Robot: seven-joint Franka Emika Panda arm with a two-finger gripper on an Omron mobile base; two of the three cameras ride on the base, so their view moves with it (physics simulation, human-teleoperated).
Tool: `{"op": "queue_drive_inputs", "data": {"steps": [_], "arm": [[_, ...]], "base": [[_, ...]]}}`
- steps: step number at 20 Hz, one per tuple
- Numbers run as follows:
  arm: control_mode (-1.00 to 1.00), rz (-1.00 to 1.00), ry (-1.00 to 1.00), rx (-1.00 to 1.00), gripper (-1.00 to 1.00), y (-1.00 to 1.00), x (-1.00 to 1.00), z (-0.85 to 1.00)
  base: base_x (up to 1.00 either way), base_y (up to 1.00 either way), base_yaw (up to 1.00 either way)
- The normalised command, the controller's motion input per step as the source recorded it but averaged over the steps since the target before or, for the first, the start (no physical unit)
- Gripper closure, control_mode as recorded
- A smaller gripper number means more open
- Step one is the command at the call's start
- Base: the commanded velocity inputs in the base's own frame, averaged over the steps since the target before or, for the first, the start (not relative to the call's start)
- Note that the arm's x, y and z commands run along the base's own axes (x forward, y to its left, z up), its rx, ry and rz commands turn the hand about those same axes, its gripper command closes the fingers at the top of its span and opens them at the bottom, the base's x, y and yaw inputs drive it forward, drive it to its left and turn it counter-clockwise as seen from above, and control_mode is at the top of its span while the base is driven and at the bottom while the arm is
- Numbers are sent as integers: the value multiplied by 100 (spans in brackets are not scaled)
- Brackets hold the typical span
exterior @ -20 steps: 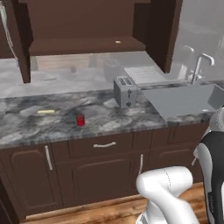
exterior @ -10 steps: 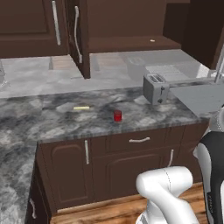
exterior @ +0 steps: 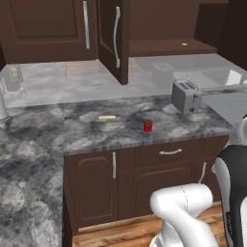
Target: Pick the jam and jam from the counter and place them in the cabinets closest to them.
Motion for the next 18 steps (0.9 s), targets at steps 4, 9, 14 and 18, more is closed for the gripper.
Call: {"op": "queue_drive_inputs", "data": {"steps": [4, 9, 14, 18], "arm": [[100, 0, 0, 0, -100, 0, 0, 0], [100, 0, 0, 0, -100, 0, 0, 0], [100, 0, 0, 0, -100, 0, 0, 0], [100, 0, 0, 0, -100, 0, 0, 0]], "base": [[0, 0, 0], [2, 0, 0], [5, 0, 0], [15, -1, 0]]}}
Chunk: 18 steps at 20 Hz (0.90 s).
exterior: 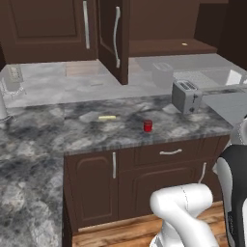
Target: Pick the jam and jam from the counter and place them in the cabinets closest to them.
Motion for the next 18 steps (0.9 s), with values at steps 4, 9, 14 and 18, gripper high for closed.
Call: {"op": "queue_drive_inputs", "data": {"steps": [4, 9, 14, 18], "arm": [[100, 0, 0, 0, -100, 0, 0, 0], [100, 0, 0, 0, -100, 0, 0, 0], [100, 0, 0, 0, -100, 0, 0, 0], [100, 0, 0, 0, -100, 0, 0, 0]], "base": [[24, -1, 0], [36, 0, 0], [37, 0, 0], [37, 0, 0]]}}
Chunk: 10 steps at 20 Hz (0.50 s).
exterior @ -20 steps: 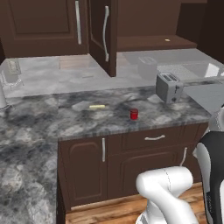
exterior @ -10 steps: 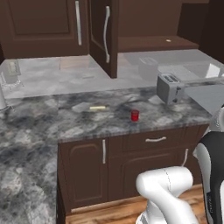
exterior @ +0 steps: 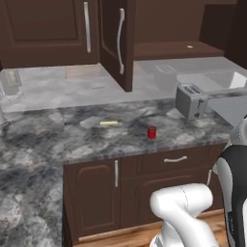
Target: Pick the jam and jam from the counter and place them in the cabinets closest to them.
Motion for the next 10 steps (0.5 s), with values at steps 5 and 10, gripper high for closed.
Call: {"op": "queue_drive_inputs", "data": {"steps": [5, 10], "arm": [[100, 0, 0, 0, -100, 0, 0, 0], [100, 0, 0, 0, -100, 0, 0, 0]], "base": [[36, -1, 0], [37, -5, 0]]}}
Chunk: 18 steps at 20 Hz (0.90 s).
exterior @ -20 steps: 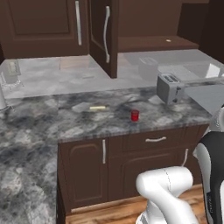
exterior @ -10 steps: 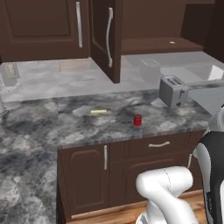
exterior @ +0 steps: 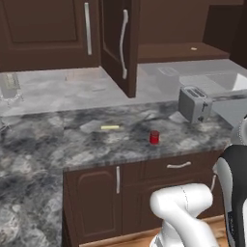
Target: Pick the jam and jam from the counter and place them in the cabinets closest to them.
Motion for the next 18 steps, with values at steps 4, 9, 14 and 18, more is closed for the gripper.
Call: {"op": "queue_drive_inputs", "data": {"steps": [4, 9, 14, 18], "arm": [[100, 0, 0, 0, -100, 0, 0, 0], [100, 0, 0, 0, -100, 0, 0, 0], [100, 0, 0, 0, -100, 0, 0, 0], [100, 0, 0, 0, -100, 0, 0, 0]], "base": [[38, -7, 0], [36, -11, 0], [39, -12, 0], [39, -16, 0]]}}
